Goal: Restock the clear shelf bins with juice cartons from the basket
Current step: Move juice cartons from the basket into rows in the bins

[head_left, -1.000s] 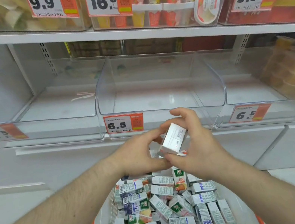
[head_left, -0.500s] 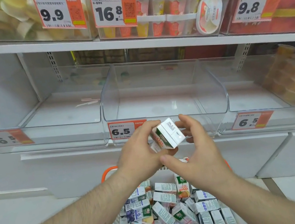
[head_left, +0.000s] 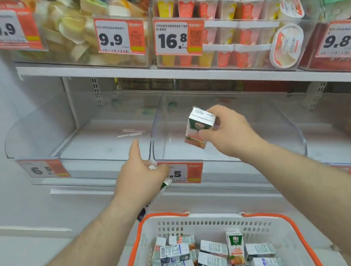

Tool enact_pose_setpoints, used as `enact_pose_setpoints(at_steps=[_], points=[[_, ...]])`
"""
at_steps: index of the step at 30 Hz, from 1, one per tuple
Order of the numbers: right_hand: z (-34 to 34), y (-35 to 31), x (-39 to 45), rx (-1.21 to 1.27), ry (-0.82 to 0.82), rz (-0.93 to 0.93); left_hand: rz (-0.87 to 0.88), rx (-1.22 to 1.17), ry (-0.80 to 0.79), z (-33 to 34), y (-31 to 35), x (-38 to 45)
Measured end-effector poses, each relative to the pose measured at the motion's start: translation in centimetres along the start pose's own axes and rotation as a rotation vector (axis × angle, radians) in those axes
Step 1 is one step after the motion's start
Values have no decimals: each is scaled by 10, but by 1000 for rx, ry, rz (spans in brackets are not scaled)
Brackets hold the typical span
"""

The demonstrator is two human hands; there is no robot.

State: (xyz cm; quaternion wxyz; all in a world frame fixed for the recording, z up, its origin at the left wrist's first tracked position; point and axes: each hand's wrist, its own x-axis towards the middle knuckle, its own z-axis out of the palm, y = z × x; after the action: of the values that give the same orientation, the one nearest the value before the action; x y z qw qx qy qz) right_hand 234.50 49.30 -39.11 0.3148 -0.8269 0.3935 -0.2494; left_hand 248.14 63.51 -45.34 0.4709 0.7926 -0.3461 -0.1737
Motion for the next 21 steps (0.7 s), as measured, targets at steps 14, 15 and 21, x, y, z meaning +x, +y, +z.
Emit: enact_pose_setpoints(at_steps=[14, 15, 21], points=[[74, 9, 66, 0, -596, 318, -31, 193, -170, -3, -15, 21], [76, 10, 67, 14, -606, 336, -30, 187, -178, -3, -16, 21], [78, 8, 74, 174, -671, 454, -28, 191, -202, -4, -18, 23]])
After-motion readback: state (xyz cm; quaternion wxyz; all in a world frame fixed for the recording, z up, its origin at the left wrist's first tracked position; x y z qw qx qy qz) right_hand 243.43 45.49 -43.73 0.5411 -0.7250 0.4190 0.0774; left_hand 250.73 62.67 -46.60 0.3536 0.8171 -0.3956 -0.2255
